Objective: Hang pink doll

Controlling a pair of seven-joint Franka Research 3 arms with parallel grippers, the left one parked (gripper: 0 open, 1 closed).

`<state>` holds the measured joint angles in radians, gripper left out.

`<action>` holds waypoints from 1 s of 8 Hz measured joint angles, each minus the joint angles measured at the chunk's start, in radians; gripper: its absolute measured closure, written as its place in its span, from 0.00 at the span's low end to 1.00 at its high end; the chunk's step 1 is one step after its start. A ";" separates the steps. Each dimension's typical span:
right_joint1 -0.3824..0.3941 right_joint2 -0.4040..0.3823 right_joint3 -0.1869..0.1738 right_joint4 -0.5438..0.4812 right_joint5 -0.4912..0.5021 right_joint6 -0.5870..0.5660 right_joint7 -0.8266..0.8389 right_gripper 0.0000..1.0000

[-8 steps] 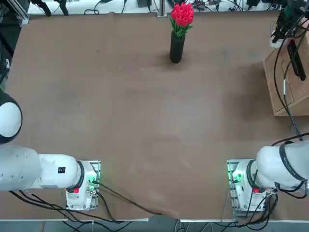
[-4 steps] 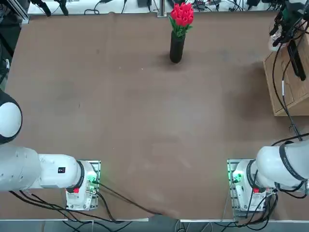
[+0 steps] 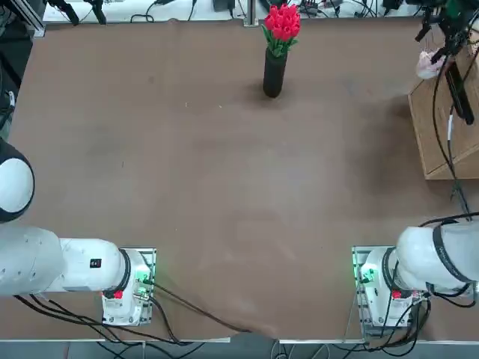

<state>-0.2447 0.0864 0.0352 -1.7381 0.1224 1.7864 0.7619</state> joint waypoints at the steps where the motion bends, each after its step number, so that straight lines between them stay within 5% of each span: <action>1: 0.025 -0.005 0.002 0.043 0.003 -0.033 -0.122 0.00; 4: 0.081 -0.001 0.004 0.085 0.004 -0.069 -0.630 0.00; 8: 0.176 -0.003 0.004 0.195 -0.157 -0.151 -0.815 0.00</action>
<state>-0.0685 0.0832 0.0397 -1.5428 -0.0342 1.6357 -0.0529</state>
